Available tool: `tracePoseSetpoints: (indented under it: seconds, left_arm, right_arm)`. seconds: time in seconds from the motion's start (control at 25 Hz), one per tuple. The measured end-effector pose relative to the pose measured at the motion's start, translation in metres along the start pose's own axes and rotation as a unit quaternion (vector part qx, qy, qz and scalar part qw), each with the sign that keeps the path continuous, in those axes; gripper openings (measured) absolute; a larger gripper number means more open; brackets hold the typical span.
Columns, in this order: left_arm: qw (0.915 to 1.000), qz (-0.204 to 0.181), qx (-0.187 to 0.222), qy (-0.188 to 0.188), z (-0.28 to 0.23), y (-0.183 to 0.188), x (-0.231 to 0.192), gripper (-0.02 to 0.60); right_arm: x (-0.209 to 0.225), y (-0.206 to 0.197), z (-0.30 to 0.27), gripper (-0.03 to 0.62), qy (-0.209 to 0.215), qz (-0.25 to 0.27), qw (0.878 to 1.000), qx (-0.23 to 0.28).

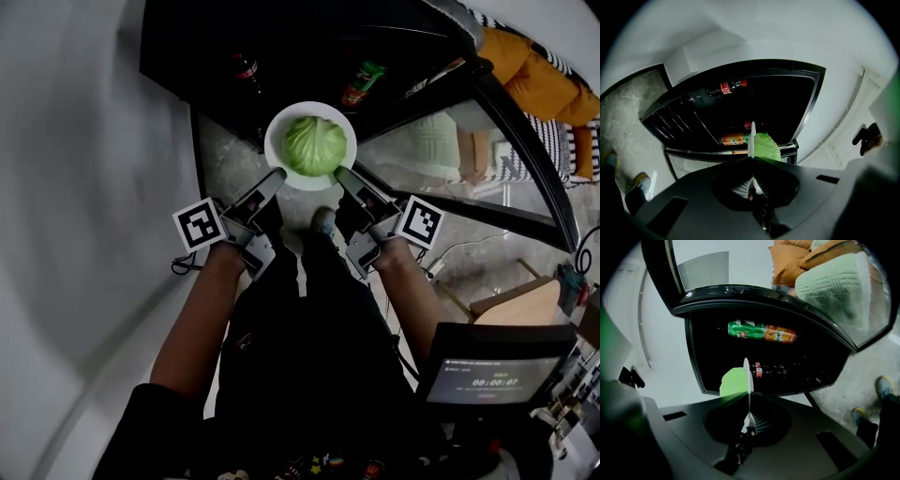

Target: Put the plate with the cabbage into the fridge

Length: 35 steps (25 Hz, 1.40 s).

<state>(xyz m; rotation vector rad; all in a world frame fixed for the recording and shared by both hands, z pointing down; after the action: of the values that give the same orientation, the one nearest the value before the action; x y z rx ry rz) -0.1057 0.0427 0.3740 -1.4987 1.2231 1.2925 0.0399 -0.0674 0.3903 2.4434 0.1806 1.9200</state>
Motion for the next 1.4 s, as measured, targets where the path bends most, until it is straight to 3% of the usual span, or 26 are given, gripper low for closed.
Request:
tracePoseSetpoints:
  seconds: [0.16,0.32,1.04,1.4]
  left_arm:
    - [0.9994,-0.011,0.004,-0.033,0.001,-0.007,-0.001,0.009]
    - [0.9985,-0.006,0.013,-0.052,-0.002,-0.01,0.001,0.009]
    - [0.9992,-0.008,0.025,-0.03,0.003,-0.011,0.003,0.009]
    - [0.9989,-0.012,0.027,-0.036,0.003,-0.011,0.005,0.009]
  right_arm:
    - [-0.006,-0.001,0.003,0.017,0.01,0.038,0.999,0.015]
    - [-0.008,-0.003,0.004,0.017,0.015,0.036,0.999,0.023]
    - [-0.01,-0.001,0.005,0.017,0.005,0.048,0.999,0.016]
    - [-0.012,-0.001,0.004,0.017,0.015,0.05,0.998,0.017]
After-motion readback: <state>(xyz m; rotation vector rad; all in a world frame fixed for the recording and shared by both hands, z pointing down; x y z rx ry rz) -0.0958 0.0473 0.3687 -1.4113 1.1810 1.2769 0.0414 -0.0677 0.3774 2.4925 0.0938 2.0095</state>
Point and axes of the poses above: the fingertips, and each gripper's own axes: z backward along the fingers, x to its right, y out of its top, the point moved 5 cm from there along z, backward along the fingers, and after that the axes turned 3 degrees about -y, right-handed, at the moved point
